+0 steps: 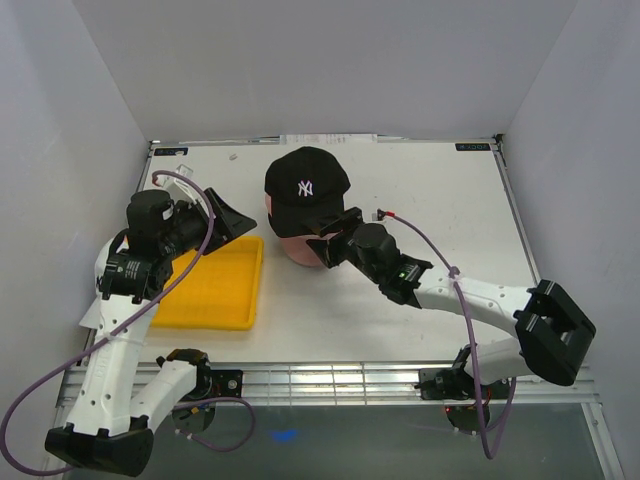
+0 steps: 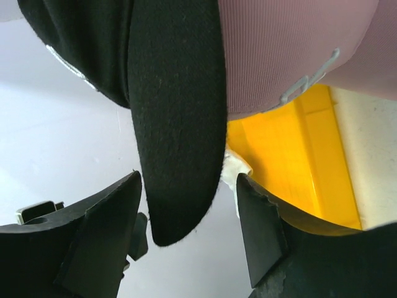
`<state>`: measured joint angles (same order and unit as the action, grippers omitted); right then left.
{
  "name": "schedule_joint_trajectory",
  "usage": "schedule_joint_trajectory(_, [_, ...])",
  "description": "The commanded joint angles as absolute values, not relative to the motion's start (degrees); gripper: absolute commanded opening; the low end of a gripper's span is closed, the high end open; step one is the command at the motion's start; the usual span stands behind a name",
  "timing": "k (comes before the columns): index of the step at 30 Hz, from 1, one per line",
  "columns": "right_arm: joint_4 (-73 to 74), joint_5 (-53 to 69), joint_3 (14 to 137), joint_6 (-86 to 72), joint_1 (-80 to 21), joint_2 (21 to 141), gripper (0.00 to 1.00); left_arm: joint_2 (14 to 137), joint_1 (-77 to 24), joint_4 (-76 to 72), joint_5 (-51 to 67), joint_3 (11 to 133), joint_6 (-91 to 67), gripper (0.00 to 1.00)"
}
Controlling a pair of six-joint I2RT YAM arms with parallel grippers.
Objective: Stack the hats
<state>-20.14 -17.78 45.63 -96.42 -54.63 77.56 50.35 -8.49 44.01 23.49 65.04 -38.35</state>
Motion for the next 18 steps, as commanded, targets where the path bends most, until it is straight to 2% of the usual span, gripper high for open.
schedule_joint_trajectory(1, [-24.08, -22.06, 48.25, -98.17, -54.84, 78.75, 0.67, 48.96, -8.61, 44.65, 24.26, 63.72, -37.53, 0.77])
schedule_joint_trajectory(3, [-25.57, -21.8, 48.16, -98.26, -54.84, 79.45, 0.65, 48.69, -8.7, 44.65, 24.34, 63.55, -37.35, 0.77])
schedule_joint_trajectory(5, [-25.84, -21.97, 48.08, -98.44, -54.93, 79.45, 0.58, 48.6, -8.79, 44.65, 24.17, 63.46, -37.09, 0.77])
schedule_joint_trajectory(10, [-26.19, -22.24, 47.55, -98.44, -54.76, 78.58, 0.38, 48.51, -8.79, 44.65, 23.99, 62.93, -37.0, 0.77])
schedule_joint_trajectory(18, [-26.72, -20.74, 48.95, -97.91, -54.14, 78.31, 0.22, 48.16, -8.88, 44.65, 23.64, 62.4, -36.56, 0.77])
